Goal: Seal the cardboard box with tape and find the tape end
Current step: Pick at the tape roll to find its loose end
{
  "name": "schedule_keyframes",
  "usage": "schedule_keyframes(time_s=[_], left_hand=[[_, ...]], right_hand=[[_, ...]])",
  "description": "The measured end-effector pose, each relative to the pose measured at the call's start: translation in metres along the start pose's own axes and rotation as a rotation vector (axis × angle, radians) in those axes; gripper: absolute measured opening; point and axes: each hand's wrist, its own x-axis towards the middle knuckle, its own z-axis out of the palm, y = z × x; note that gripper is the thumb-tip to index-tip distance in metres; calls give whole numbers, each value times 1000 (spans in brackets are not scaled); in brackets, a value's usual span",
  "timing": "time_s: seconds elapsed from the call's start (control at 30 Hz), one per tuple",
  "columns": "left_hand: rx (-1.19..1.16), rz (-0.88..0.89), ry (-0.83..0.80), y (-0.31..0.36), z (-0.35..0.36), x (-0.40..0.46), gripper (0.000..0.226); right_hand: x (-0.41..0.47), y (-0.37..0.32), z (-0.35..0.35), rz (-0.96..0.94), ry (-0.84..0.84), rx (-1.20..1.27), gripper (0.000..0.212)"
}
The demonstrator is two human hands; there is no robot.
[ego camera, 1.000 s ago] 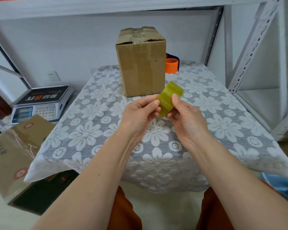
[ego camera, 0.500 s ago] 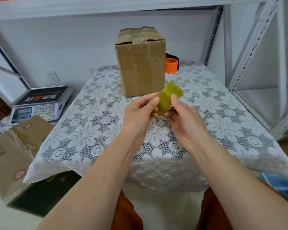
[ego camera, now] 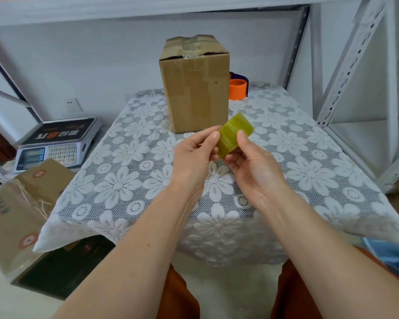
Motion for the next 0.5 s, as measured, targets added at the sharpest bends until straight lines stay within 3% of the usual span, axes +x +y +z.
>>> schedule_keyframes(time_s=[0.5], left_hand=[[-8,-5,-1,-2,1,1,19]], right_hand=[[-3,1,1,4,-8,-3,18]])
